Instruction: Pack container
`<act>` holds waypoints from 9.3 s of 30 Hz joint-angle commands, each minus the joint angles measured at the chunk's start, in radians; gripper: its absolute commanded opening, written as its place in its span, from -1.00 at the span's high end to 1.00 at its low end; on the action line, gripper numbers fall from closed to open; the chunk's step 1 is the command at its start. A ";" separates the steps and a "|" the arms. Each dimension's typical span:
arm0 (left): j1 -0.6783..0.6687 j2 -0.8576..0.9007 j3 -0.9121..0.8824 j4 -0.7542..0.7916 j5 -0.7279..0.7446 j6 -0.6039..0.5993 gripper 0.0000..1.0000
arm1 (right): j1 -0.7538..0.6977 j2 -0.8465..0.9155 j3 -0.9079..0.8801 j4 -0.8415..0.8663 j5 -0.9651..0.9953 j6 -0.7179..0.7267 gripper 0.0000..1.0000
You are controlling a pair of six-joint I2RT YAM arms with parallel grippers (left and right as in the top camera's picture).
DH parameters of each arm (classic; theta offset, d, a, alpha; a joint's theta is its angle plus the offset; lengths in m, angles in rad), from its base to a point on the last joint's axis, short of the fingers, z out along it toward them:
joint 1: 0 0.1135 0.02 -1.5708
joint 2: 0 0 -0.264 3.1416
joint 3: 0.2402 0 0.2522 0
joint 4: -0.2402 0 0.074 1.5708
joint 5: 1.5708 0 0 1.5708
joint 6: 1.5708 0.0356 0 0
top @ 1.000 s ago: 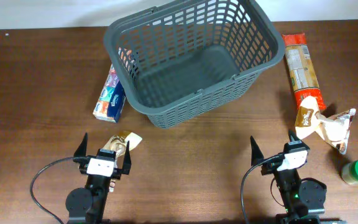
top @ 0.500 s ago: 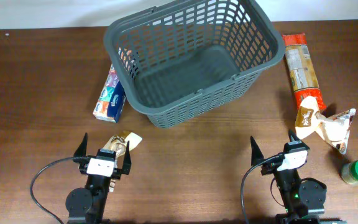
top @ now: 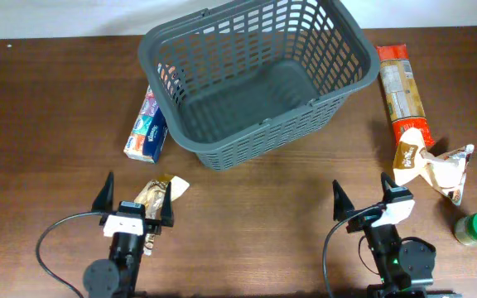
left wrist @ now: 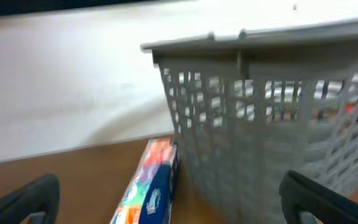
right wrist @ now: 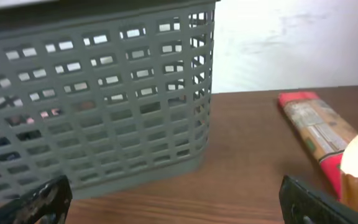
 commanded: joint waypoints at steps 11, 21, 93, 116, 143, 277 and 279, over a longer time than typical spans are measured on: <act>0.006 0.197 0.418 -0.108 0.251 -0.043 -0.99 | 0.009 0.083 0.327 0.024 -0.100 0.116 -0.98; 0.006 0.832 1.237 -0.584 0.466 -0.003 -0.99 | 0.010 0.819 1.384 -0.831 -0.243 -0.109 -0.97; -0.689 1.614 1.806 -1.562 -0.198 -0.269 0.95 | 0.172 2.003 2.436 -1.580 0.243 -0.146 0.92; -0.520 1.614 1.806 -1.565 -0.237 -0.261 0.96 | 0.173 2.003 2.436 -1.634 0.204 -0.146 0.92; -0.422 1.614 1.806 -1.497 -0.285 -0.219 0.96 | 0.175 2.003 2.436 -1.661 0.192 -0.134 0.92; 0.056 1.342 1.911 -1.596 -0.473 -0.291 -0.99 | -0.978 1.679 1.215 -1.057 0.256 0.460 -0.97; 0.056 1.342 1.911 -1.597 -0.473 -0.291 -0.99 | -0.978 1.682 1.215 -1.044 0.256 0.452 -0.97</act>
